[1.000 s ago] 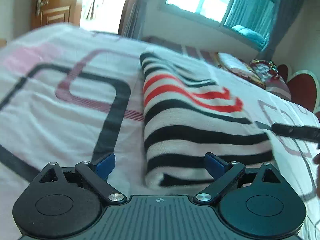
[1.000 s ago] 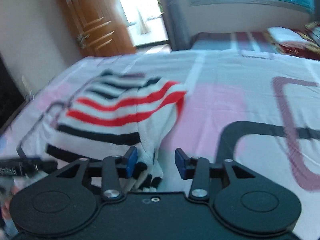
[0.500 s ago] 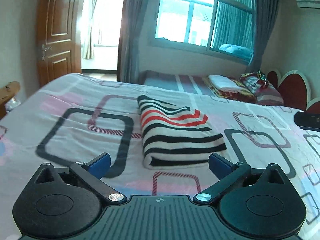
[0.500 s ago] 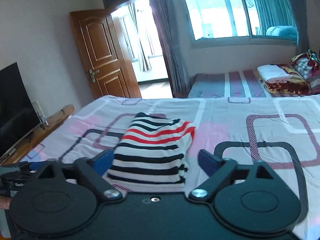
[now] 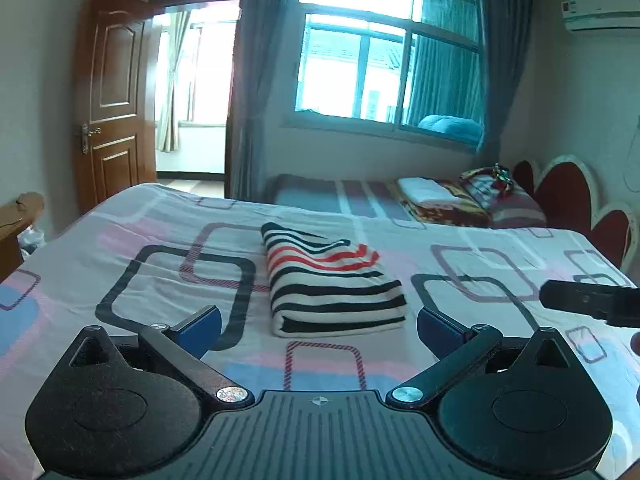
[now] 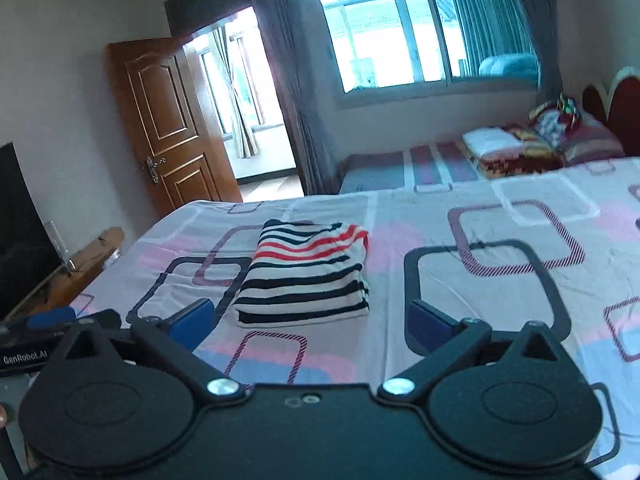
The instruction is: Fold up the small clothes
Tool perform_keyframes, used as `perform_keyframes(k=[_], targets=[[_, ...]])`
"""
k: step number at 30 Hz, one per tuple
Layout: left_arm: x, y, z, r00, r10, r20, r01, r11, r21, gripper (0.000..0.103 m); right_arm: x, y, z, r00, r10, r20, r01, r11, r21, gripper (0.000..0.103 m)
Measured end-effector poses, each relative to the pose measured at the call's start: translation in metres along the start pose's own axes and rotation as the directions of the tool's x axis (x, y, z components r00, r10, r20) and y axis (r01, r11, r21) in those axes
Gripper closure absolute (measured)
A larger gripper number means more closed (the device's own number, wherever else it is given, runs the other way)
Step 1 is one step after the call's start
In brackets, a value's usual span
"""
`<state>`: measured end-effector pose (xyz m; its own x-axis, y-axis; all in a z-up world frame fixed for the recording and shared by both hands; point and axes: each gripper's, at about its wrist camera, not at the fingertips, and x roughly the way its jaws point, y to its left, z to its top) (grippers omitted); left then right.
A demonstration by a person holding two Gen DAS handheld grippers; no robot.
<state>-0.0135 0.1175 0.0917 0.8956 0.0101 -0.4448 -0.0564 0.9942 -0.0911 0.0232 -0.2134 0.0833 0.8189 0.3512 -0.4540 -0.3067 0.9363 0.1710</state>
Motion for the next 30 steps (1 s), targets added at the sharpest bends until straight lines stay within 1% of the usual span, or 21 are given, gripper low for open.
perform_keyframes(k=[2, 4, 8, 13, 18, 23, 30], targets=[[-0.004, -0.005, 0.001, 1.0, -0.006, 0.0, 0.006, 1.0, 0.018, 0.0, -0.005, 0.006, 0.001, 0.999, -0.047, 0.01, 0.047, 0.998, -0.03, 0.001], [-0.006, -0.008, 0.002, 1.0, -0.007, 0.002, 0.007, 1.0, 0.026, 0.0, -0.01, 0.008, 0.002, 0.997, -0.067, 0.026, 0.068, 0.997, -0.037, 0.001], [-0.006, -0.01, 0.003, 1.0, -0.018, 0.0, 0.018, 1.0, 0.025, 0.0, -0.013, 0.002, 0.006, 0.997, -0.071, 0.042, 0.071, 0.997, -0.001, 0.001], [-0.005, -0.013, 0.006, 1.0, -0.018, 0.005, 0.017, 1.0, 0.021, 0.0, -0.015, 0.002, 0.005, 0.997, -0.063, 0.033, 0.064, 0.998, -0.01, 0.001], [-0.006, -0.016, 0.009, 1.0, -0.015, 0.012, 0.014, 1.0, 0.022, 0.0, -0.015, 0.007, 0.004, 0.997, -0.068, 0.037, 0.069, 0.997, -0.036, 0.001], [-0.004, -0.018, 0.011, 1.0, -0.006, 0.016, 0.006, 1.0, 0.025, 0.0, -0.014, 0.006, 0.005, 0.996, -0.076, 0.035, 0.077, 0.996, -0.037, 0.001], [-0.002, -0.02, 0.013, 1.0, -0.022, 0.016, 0.022, 0.999, 0.032, 0.0, -0.016, 0.006, 0.006, 0.996, -0.084, 0.044, 0.085, 0.996, -0.036, 0.001]])
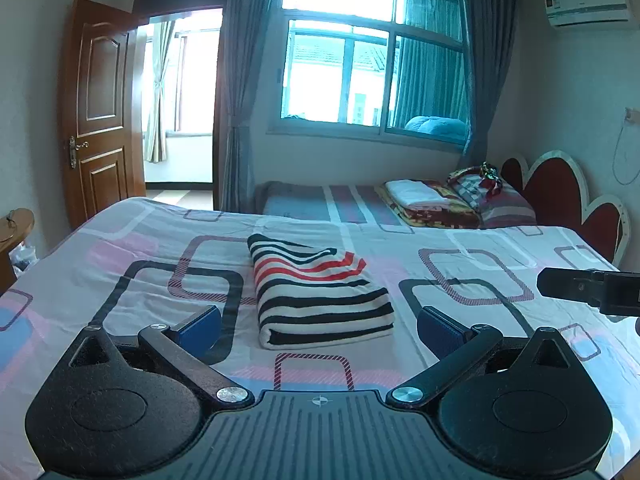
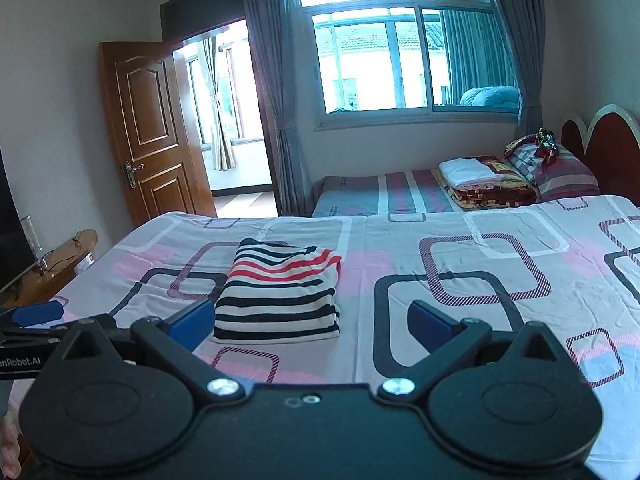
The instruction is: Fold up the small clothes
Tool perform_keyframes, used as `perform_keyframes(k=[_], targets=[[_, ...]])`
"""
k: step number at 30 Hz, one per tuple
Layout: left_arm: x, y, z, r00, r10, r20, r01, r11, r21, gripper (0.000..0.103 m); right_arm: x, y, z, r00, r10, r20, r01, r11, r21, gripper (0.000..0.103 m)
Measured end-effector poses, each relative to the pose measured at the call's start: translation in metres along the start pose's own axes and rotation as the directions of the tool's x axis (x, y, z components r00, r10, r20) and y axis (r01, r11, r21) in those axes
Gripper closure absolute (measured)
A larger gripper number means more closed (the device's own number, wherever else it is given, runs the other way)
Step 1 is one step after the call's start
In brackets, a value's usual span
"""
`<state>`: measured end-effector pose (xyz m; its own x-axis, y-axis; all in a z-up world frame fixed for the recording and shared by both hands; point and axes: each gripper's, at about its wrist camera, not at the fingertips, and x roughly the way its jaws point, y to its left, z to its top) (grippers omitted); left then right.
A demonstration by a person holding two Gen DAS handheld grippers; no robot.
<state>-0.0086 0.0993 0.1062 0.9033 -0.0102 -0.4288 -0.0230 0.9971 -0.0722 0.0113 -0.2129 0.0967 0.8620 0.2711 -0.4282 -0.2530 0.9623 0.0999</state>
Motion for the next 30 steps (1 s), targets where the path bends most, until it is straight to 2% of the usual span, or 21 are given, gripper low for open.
perform_keyframes(k=[30], targets=[[0.0025, -0.0005, 0.0051, 1.0, -0.005, 0.0, 0.005, 1.0, 0.018, 0.0, 0.0055, 0.0044, 0.0021, 1.0, -0.009, -0.008, 0.009, 1.0, -0.011, 0.001]])
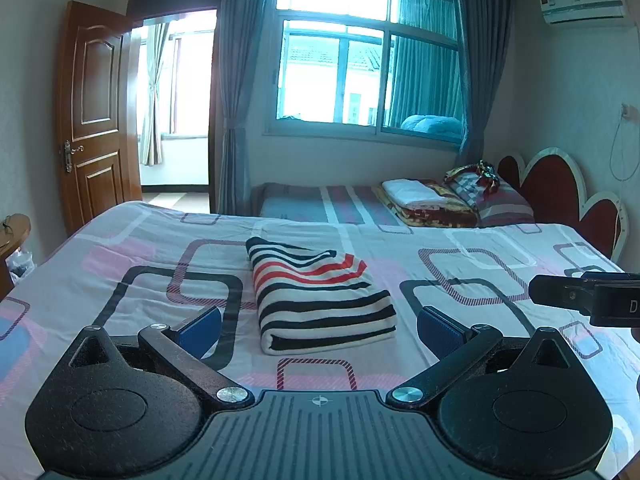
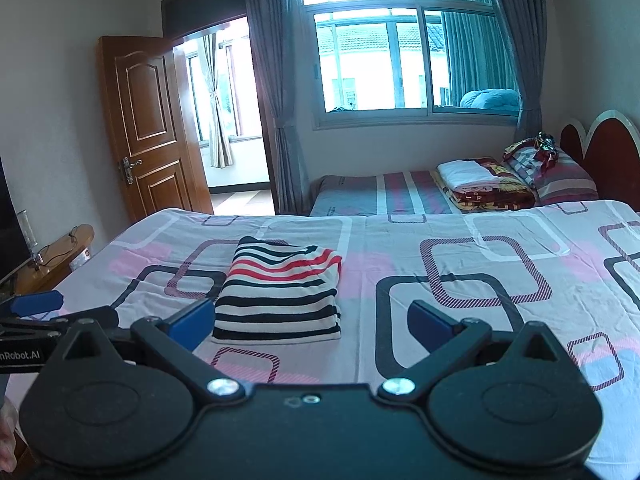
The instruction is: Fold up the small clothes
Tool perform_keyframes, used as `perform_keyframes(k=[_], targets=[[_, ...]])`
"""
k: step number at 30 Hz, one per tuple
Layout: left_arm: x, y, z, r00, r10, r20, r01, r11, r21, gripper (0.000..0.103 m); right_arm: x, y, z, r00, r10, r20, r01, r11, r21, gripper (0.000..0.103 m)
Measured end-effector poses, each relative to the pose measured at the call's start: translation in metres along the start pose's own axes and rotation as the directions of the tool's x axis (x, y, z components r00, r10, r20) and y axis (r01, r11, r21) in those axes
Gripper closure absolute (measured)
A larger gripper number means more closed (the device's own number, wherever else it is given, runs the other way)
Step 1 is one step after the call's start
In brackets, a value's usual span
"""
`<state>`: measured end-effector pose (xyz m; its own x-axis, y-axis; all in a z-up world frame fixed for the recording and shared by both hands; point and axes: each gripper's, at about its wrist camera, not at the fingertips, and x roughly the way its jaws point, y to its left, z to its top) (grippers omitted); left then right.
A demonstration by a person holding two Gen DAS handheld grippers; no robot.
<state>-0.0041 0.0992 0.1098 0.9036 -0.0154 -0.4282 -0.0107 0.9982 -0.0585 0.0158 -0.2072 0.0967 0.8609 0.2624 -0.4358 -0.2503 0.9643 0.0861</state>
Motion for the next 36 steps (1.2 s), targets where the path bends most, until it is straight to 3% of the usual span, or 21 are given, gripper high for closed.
perform_keyframes(k=[36], targets=[[0.0055, -0.0007, 0.002, 0.998, -0.054, 0.029, 0.054, 0.999, 0.005, 0.0, 0.0077, -0.0005, -0.0011, 1.0, -0.003, -0.016, 0.003, 1.0, -0.023, 0.001]])
